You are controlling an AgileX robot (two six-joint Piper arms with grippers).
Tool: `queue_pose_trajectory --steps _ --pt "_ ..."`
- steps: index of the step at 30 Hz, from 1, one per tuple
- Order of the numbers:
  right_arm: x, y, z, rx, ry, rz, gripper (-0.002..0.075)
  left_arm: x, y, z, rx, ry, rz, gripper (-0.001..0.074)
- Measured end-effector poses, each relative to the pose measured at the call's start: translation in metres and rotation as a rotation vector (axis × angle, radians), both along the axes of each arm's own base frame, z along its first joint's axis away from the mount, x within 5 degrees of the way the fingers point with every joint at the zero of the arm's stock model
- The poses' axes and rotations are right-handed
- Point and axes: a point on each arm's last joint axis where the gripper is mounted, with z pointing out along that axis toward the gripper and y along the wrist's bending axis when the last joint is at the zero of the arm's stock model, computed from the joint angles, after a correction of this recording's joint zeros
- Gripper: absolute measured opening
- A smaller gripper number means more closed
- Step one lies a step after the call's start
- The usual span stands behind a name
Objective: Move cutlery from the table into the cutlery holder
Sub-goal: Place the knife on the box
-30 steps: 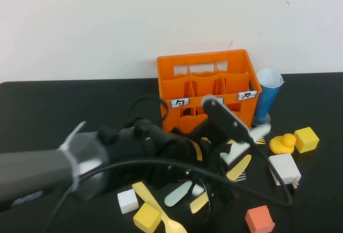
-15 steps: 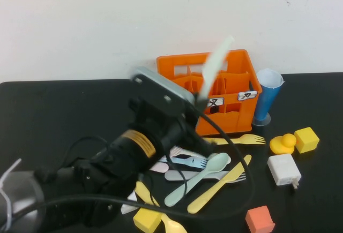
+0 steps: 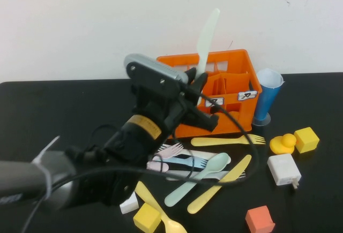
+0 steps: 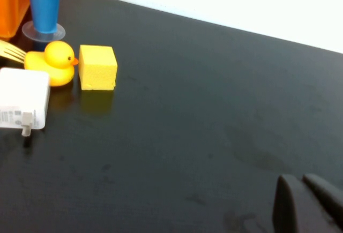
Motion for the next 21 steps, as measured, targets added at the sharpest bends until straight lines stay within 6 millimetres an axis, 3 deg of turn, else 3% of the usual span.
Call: queue_pose_trajectory --steps 15,21 --pt "0.000 0.000 0.000 0.000 0.000 0.000 -0.0003 0.057 -0.044 -0.002 -0.109 -0.032 -0.012 0.0122" --pt "0.000 0.000 0.000 0.000 0.000 0.000 -0.0003 0.078 -0.064 -0.015 -0.118 -0.023 -0.048 0.0122"
